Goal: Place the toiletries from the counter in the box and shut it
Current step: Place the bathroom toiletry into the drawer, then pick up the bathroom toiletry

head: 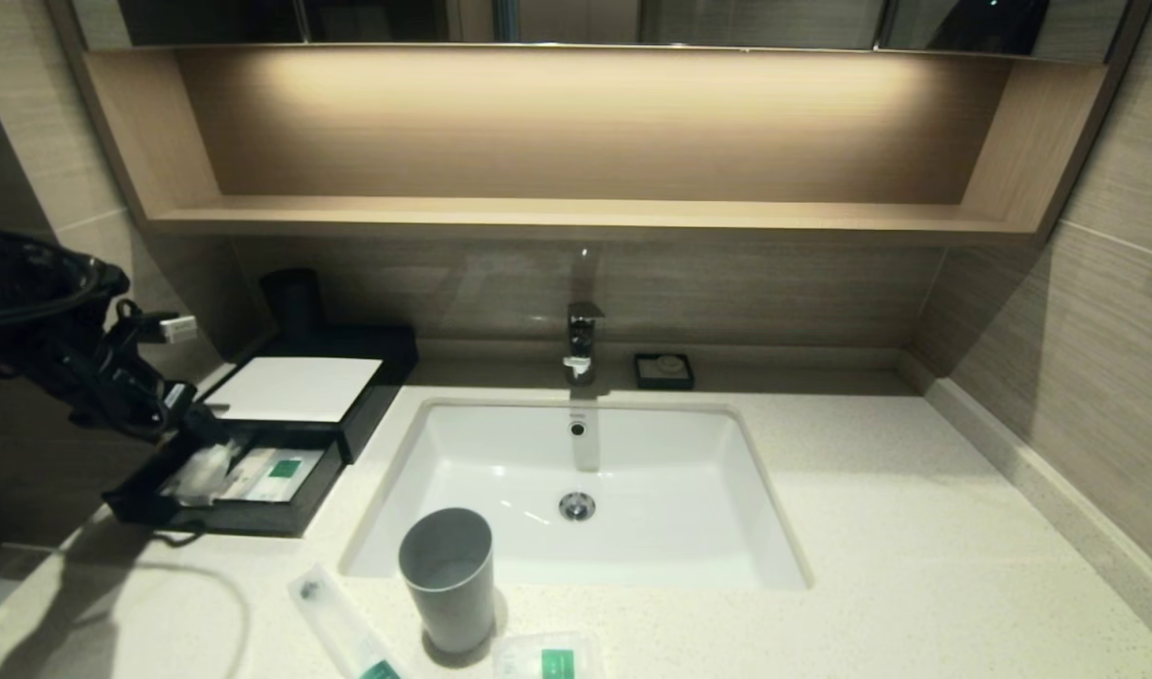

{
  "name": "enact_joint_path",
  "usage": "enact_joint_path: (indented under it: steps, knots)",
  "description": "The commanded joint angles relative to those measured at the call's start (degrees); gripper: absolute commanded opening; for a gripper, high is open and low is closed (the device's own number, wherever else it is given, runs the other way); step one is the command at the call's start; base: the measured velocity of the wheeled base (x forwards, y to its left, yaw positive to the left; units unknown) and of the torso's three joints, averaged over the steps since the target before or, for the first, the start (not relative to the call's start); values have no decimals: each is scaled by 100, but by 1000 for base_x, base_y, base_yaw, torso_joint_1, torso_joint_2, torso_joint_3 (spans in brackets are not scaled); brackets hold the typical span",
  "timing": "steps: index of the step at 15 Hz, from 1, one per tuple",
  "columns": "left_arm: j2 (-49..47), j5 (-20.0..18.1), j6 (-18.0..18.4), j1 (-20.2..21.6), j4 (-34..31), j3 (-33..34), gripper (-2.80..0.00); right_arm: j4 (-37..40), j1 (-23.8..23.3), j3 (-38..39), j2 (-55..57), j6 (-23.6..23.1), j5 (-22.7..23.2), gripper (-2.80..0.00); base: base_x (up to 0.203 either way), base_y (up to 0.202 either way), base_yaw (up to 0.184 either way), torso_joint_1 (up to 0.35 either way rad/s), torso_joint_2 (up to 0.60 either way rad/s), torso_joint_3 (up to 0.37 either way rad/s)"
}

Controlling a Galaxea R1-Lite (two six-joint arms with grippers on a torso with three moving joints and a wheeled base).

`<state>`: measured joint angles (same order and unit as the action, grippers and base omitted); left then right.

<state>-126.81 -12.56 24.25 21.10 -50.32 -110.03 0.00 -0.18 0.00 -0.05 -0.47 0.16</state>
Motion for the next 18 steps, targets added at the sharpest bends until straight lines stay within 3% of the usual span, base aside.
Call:
enact_joint_path:
  steps: [1, 6, 10, 11, 14, 18]
  knots:
    - [152, -9, 1, -10, -34, -4, 0, 0, 1, 9, 5, -6, 2, -280, 0, 0, 0, 0, 0, 0]
    - [538, -9, -513, -10, -52, 1, 0, 0, 1, 9, 5, -6, 7, -280, 0, 0, 0, 0, 0, 0]
    - [1039, -211, -927, -17, -573, 0, 0, 0, 1, 9, 5, -6, 2, -280, 0, 0, 0, 0, 0, 0]
    - [1168, -328, -1032, -15, -738, 0, -280, 0, 1, 9, 5, -6, 2, -280, 0, 0, 0, 0, 0, 0]
    - [1597, -473, -1494, -40, -1295, 6, -280, 0, 1, 9, -2, -6, 2, -280, 0, 0, 0, 0, 0, 0]
    - [2138, -485, -1801, -85, -1601, 269, -280, 0, 1, 9, 5, 0, 2, -280, 0, 0, 0, 0, 0, 0]
